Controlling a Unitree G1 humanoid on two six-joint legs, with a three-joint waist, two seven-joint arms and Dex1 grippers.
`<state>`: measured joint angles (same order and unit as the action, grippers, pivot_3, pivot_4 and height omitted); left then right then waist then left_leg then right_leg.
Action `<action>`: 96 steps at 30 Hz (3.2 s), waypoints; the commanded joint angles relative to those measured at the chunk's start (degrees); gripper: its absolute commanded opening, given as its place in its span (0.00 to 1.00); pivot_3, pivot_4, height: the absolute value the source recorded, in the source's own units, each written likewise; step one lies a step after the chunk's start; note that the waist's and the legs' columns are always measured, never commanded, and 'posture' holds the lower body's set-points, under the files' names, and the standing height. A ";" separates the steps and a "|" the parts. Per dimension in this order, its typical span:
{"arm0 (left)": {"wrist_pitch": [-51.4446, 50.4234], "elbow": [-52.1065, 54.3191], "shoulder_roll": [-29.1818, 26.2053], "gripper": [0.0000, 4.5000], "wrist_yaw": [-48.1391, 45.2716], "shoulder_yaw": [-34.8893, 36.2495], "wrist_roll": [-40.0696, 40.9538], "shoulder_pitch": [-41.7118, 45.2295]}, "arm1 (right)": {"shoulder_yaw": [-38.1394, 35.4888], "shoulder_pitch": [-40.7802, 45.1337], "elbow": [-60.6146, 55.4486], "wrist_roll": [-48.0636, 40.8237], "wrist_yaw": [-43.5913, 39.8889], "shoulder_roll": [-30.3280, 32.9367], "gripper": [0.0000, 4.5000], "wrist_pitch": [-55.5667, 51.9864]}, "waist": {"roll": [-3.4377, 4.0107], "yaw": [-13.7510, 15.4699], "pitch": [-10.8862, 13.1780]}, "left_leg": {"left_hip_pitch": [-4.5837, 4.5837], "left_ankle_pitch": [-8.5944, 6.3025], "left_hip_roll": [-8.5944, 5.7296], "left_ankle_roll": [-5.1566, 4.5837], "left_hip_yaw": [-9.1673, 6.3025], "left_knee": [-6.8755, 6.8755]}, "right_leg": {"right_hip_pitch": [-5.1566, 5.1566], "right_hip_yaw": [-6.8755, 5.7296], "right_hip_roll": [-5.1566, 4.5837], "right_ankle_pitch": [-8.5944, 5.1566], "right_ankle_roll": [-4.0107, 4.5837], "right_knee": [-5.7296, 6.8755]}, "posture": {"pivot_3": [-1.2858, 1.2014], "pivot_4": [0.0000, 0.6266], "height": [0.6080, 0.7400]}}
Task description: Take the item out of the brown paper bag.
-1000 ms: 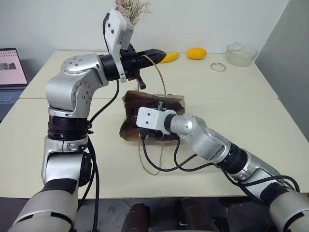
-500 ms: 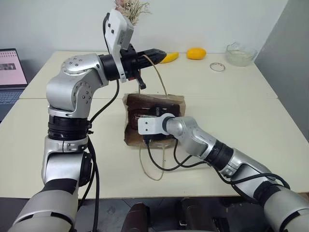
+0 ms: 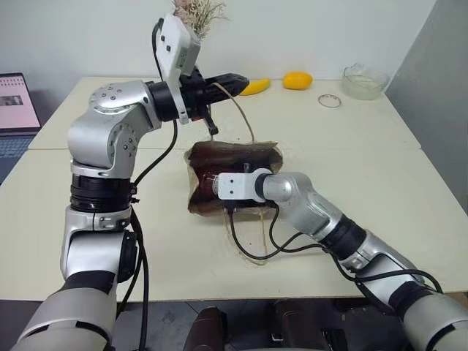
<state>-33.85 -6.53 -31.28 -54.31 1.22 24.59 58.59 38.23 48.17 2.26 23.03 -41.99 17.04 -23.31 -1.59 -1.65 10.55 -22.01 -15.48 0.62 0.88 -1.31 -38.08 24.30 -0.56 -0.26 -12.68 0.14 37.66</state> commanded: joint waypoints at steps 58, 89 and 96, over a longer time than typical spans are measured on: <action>9.71 -11.66 -2.49 0.00 -0.85 -1.11 -7.37 1.53 | -41.02 -23.13 -21.98 -30.98 -6.73 23.96 1.00 -3.15 | 0.10 0.17 0.12 | -0.02 -0.01 0.10 0.00 0.19 0.07 | -0.07 0.05 0.06 0.00 -0.03 -0.23 | 0.52 0.24 1.00; 7.04 4.80 -11.59 0.99 9.71 14.90 -8.09 -18.48 | -39.30 -27.13 -34.08 -38.73 11.00 8.60 1.00 -6.86 | 0.10 0.04 0.12 | 0.04 0.00 0.07 0.00 0.10 0.01 | -0.03 0.10 0.01 -0.03 0.00 -0.06 | 0.52 0.24 1.00; 5.82 28.18 0.16 0.99 24.98 19.27 -7.85 -41.18 | -38.74 -35.86 -35.00 -37.64 14.04 4.44 1.00 0.64 | 0.07 0.31 0.08 | 0.09 0.00 0.03 0.02 0.10 0.02 | -0.09 0.11 -0.37 -0.02 0.00 0.01 | 0.52 0.24 1.00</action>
<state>-27.92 15.25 -32.58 -33.06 18.36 15.76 18.56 0.05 12.79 -31.05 -14.64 -29.25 22.58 -25.87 -1.53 -1.34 10.63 -21.93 -15.47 0.66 0.90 -1.22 -38.05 24.22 -0.47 -0.62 -12.70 0.14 37.64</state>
